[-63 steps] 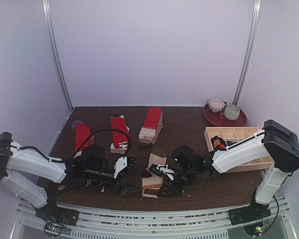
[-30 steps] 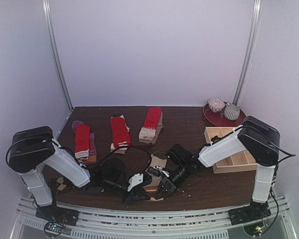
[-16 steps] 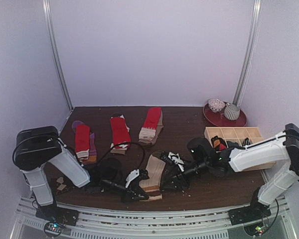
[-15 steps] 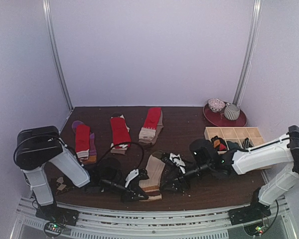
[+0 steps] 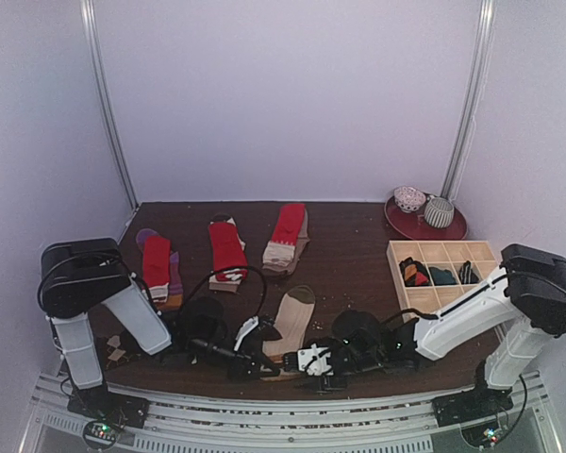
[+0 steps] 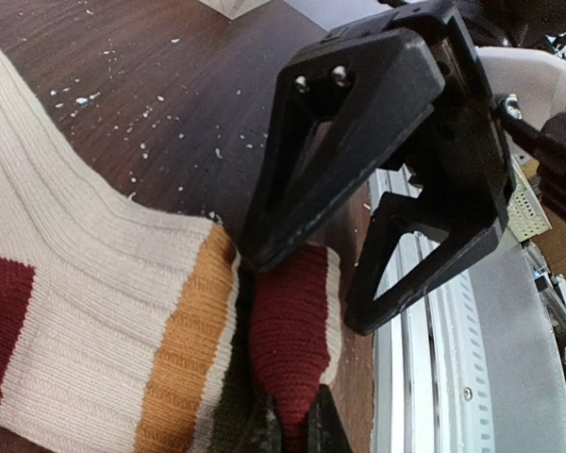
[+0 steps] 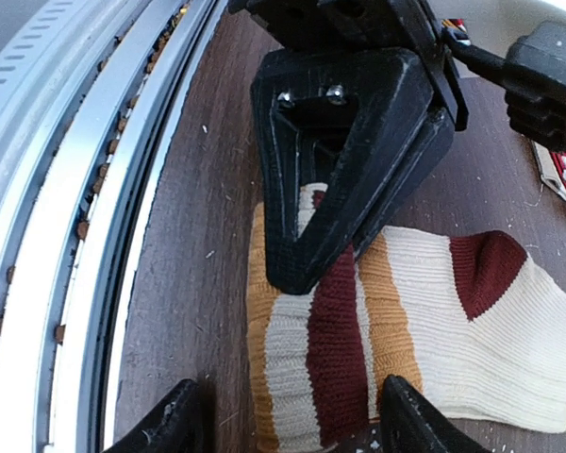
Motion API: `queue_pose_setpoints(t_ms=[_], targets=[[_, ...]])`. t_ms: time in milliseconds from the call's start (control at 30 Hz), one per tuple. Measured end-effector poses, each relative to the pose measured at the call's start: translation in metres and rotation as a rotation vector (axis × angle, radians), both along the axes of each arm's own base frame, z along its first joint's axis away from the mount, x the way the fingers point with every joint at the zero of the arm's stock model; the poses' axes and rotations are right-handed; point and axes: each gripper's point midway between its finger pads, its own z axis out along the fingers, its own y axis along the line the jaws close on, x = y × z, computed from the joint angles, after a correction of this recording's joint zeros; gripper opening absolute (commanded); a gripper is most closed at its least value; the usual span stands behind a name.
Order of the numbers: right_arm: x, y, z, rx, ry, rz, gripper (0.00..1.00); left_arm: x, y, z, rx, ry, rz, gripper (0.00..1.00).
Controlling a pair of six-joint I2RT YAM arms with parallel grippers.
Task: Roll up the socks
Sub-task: Roll a pair of socks at the center of the board.
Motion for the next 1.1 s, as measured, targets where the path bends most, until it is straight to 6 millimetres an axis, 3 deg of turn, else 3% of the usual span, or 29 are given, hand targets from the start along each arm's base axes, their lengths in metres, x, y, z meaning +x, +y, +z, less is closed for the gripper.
queue_pose_setpoints(t_ms=[100,267,333,433,567,667,867,933,1033,1100], targets=[[0.004,0.004,-0.005,-0.011,-0.029,-0.001,0.55,0.0,0.0,0.0,-0.001,0.003,-0.002,0.0],[0.01,0.01,-0.009,-0.013,-0.036,-0.021,0.32,0.0,0.001,0.0,-0.006,0.006,-0.005,0.0],[0.011,0.012,-0.013,-0.025,-0.009,-0.04,0.29,0.001,0.001,0.0,-0.008,0.007,-0.007,0.09],[0.011,0.013,-0.015,-0.038,0.049,-0.076,0.27,0.002,0.002,-0.001,-0.002,0.008,-0.002,0.14],[0.007,0.013,-0.015,-0.027,0.187,-0.129,0.27,0.005,0.005,0.001,0.033,-0.011,0.011,0.49],[0.008,0.01,-0.014,-0.003,0.355,-0.184,0.27,0.011,0.009,0.015,0.051,-0.087,0.032,0.5],[0.014,0.005,-0.013,0.042,0.71,-0.269,0.27,0.032,0.012,0.082,-0.069,-0.391,0.1,0.54],[0.016,0.008,-0.013,0.041,0.816,-0.277,0.27,0.034,0.011,0.095,-0.097,-0.477,0.101,0.54],[0.019,0.015,-0.013,0.03,0.953,-0.279,0.27,0.033,0.008,0.086,-0.086,-0.53,0.07,0.54],[0.019,0.018,-0.012,0.022,1.013,-0.271,0.27,0.029,0.006,0.066,-0.047,-0.527,0.036,0.54]])
